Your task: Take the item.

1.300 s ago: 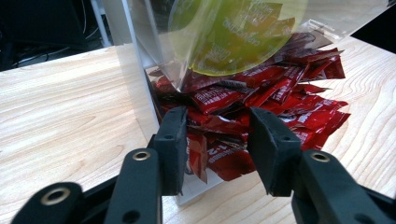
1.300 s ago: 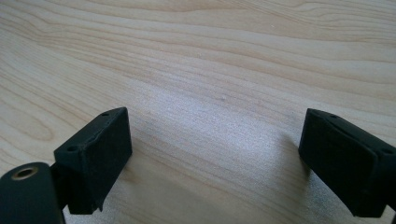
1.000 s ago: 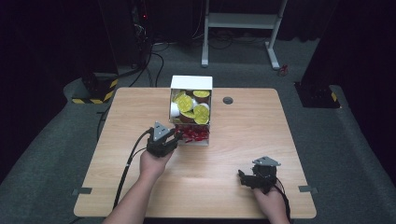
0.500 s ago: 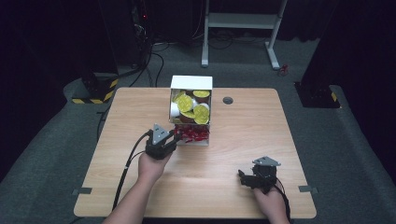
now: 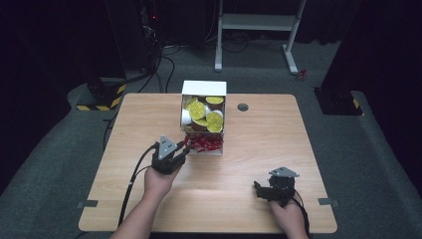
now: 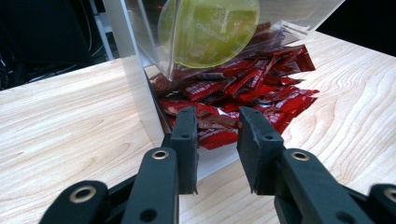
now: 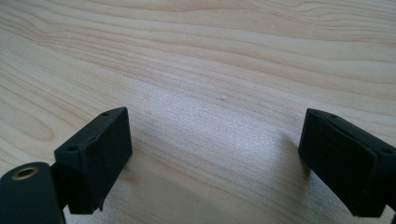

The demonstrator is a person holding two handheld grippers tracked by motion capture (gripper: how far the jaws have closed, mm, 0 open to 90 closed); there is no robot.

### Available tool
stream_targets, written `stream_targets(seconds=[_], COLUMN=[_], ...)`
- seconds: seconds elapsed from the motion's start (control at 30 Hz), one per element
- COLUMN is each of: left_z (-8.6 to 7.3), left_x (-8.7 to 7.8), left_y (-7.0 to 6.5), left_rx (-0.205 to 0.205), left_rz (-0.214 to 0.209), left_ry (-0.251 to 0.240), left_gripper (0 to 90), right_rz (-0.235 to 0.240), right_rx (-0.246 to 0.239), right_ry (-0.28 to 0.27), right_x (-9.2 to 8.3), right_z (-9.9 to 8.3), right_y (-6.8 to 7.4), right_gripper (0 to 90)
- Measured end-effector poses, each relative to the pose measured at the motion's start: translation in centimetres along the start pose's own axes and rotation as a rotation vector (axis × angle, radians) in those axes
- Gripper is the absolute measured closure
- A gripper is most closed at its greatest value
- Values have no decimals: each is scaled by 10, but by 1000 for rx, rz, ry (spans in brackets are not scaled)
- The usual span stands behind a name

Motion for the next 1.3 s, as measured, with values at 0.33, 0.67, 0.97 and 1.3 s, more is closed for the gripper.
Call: stream_targets(seconds=[0.33,0.67,0.97,1.3], left_z=[-4,-5,-7,-6], left_x=[-4,-10,-15,-22], left_y=[-1,2,-1,-1], left_rx=[4,2,23,1], left_rz=[13,11,-26,-32], left_ry=[-8,-28,-50,-67], left_gripper=[759,890,899,899], right_rz=[-2,-2,-1,-2], right_rx=[0,-1,-1,2], right_ry=[1,1,1,1], right_x=[0,0,0,0], right_z=[0,0,0,0], right_y=[0,0,0,0], right_gripper=[94,94,94,95])
Point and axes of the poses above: each handheld gripper's, and its own axes: x roughly forward along the jaws, z roughly out of its top, y roughly to its left, the point moved 7 cm from there along x, roughly forward along the jaws, and after that the axes turned 12 degrees about -z, right-handed, at the moved point
